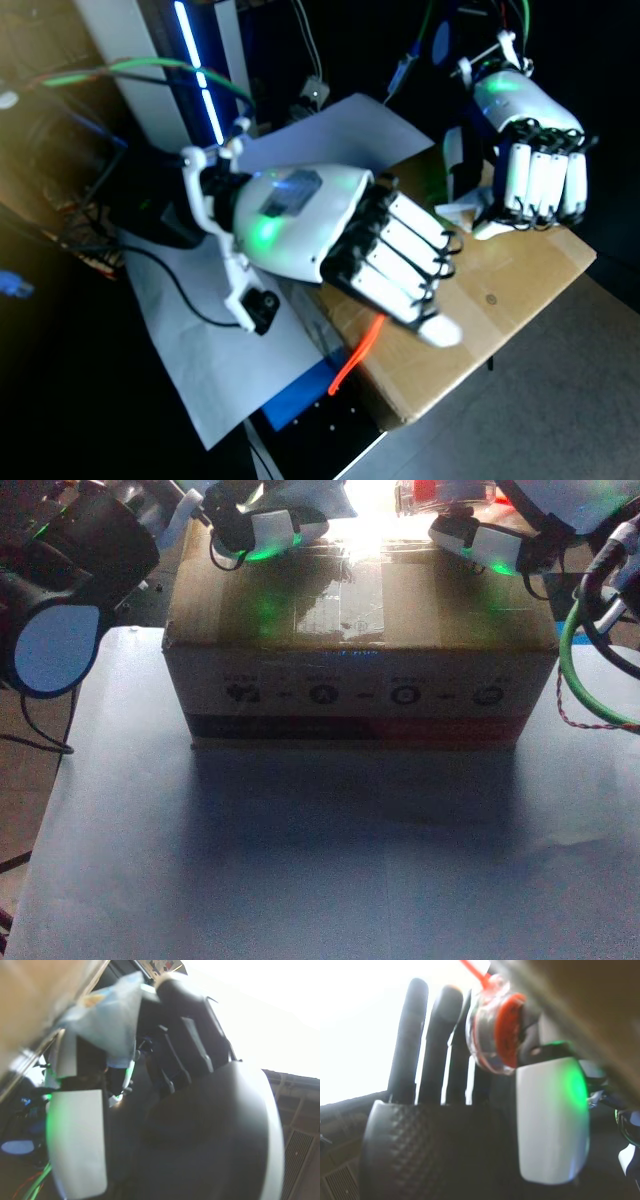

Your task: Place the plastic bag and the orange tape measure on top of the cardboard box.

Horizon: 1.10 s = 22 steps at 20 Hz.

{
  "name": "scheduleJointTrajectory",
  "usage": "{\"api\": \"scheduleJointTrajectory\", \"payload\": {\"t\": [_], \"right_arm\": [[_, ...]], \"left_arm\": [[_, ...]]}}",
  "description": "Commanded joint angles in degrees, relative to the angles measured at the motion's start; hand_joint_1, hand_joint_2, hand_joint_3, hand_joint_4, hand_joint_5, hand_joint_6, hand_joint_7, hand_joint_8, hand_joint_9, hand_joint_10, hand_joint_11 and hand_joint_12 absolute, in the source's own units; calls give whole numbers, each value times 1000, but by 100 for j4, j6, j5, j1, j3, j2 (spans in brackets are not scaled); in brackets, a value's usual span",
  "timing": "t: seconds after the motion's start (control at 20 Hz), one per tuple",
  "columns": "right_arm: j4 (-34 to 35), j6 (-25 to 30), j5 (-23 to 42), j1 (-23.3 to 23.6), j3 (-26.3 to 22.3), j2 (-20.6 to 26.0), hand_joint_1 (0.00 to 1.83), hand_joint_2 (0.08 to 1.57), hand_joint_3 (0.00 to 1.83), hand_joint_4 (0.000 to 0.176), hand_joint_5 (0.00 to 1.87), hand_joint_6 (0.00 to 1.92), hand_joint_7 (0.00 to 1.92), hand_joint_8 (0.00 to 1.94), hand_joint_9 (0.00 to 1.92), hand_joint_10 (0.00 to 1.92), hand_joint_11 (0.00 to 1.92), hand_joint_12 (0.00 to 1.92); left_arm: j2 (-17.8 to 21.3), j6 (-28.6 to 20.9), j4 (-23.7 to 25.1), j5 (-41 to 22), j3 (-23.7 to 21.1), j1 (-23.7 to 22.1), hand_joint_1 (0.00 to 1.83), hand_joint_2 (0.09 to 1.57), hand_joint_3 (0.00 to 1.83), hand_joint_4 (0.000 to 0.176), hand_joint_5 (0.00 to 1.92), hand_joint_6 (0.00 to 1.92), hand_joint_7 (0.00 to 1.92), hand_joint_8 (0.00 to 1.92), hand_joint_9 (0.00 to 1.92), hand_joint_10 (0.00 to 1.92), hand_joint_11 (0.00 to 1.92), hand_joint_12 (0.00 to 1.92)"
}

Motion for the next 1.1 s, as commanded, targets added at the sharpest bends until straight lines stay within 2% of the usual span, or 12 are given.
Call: {"api": "scheduleJointTrajectory", "payload": {"t": [0.0, 0.05, 0.1, 0.15, 0.25, 0.4, 0.5, 0.6, 0.8, 0.85, 0.9, 1.05], "right_arm": [[-49, -60, -389, 7, 4, -5, 1171, 1115, 2, 0, 971, 953, 875, 1316, 917, 1513, 910, 1765], [-51, -32, -391, 7, -18, -4, 966, 1048, 0, 0, 807, 687, 747, 1317, 768, 1565, 716, 1827], [-55, 23, -394, 8, -43, -3, 889, 1045, 0, 0, 791, 594, 698, 1316, 723, 1577, 683, 1841], [-55, 38, -404, 8, -78, -3, 782, 1045, 0, 0, 743, 503, 633, 1234, 675, 1544, 659, 1819], [-55, 39, -447, 8, -140, -1, 705, 1017, 0, 0, 711, 522, 577, 1227, 657, 1572, 672, 1827], [-54, 39, -501, 8, -169, 5, 483, 1003, 0, 0, 625, 601, 560, 1239, 604, 1567, 585, 1842], [-54, 100, -549, 8, -181, 33, 391, 987, 0, 0, 629, 632, 587, 1171, 617, 1476, 562, 1779], [-55, 211, -588, 7, -189, 72, 384, 1010, 5, 0, 625, 647, 594, 1153, 614, 1469, 551, 1793], [-78, 218, -663, 7, -330, 198, 419, 1019, 2, 0, 620, 660, 652, 1047, 633, 1347, 519, 1761], [-110, 218, -687, 7, -393, 252, 407, 1035, 2, 0, 608, 563, 659, 912, 627, 1235, 484, 1735], [-138, 218, -722, 7, -465, 316, 397, 1047, 2, 0, 643, 426, 690, 764, 626, 1074, 427, 1667], [-150, 218, -792, 7, -569, 416, 397, 1035, 0, 0, 750, 365, 756, 654, 609, 1008, 342, 1663]], "left_arm": [[3, 12, 147, 448, -20, 19, 1193, 1185, 1, 0, 838, 1102, 843, 1328, 741, 1287, 650, 1750], [30, 13, 147, 450, -66, 27, 1048, 1046, 0, 0, 609, 678, 485, 1153, 409, 1511, 352, 1914], [78, 16, 147, 465, -133, 43, 972, 1042, 0, 0, 572, 592, 411, 980, 281, 1377, 154, 1920], [120, 16, 147, 489, -186, 70, 903, 1015, 0, 0, 551, 421, 431, 652, 237, 1130, 18, 1854], [202, 18, 147, 531, -290, 116, 877, 984, 0, 0, 591, 246, 565, 286, 293, 860, 0, 1645], [255, 16, 147, 549, -347, 166, 907, 992, 1, 0, 602, 179, 586, 241, 300, 780, 0, 1375], [280, 16, 147, 555, -377, 175, 905, 981, 0, 0, 625, 64, 594, 144, 287, 806, 0, 1482], [308, 16, 147, 569, -410, 176, 856, 977, 0, 0, 577, 12, 570, 119, 201, 991, 0, 1683], [514, 14, 147, 696, -617, 193, 797, 975, 0, 0, 327, 1, 331, 1, 115, 345, 0, 1097], [606, 14, 147, 744, -707, 195, 756, 958, 0, 0, 286, 0, 281, 0, 134, 243, 0, 1081], [700, 14, 147, 800, -795, 205, 743, 957, 0, 0, 225, 6, 195, 2, 100, 140, 0, 861], [824, 13, 147, 886, -909, 223, 748, 936, 0, 0, 198, 5, 160, 0, 82, 35, 0, 339]]}}
